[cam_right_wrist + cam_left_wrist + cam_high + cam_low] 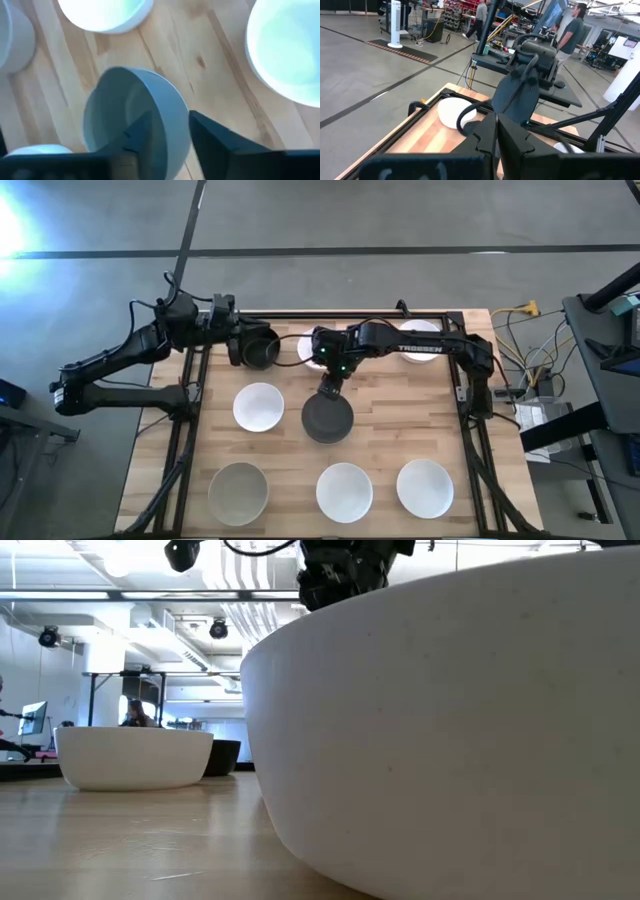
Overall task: Nest bowls inside each other
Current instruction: Stack the dark grey bowl on top of the gray bowl
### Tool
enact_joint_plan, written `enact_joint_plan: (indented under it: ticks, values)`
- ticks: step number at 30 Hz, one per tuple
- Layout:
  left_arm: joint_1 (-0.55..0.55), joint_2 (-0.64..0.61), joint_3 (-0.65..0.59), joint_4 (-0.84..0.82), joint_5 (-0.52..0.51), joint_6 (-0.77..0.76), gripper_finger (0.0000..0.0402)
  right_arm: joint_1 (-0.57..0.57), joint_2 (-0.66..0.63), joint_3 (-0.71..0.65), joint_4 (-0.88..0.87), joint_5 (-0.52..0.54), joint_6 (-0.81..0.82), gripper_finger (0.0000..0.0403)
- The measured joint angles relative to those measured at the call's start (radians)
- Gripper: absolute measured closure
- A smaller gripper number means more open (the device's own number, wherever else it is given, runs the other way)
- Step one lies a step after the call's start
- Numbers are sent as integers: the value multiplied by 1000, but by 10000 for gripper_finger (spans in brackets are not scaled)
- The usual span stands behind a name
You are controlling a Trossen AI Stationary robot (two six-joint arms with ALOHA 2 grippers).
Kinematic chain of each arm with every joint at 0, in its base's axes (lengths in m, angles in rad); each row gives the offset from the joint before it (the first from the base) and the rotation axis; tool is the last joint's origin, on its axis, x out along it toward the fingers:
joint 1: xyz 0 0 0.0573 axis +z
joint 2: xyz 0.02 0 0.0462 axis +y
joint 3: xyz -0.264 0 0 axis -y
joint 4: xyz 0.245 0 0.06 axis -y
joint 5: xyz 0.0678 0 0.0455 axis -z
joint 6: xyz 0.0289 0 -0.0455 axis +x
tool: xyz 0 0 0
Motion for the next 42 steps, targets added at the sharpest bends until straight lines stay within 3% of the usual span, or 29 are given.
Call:
enact_joint_plan:
  ticks: [4, 6, 24, 42]
  values:
    - [0, 2, 0, 0, 0, 0, 402, 0, 22, -3, -4, -23, -24, 380]
    - [0, 2, 0, 1, 0, 0, 402, 0, 33, -5, -7, -23, -28, 388]
    - [0, 3, 0, 16, 0, 0, 402, 0, 56, -21, -22, 10, -56, 394]
    - [0, 4, 0, 15, 0, 0, 402, 14, 48, 0, -10, -43, -53, 394]
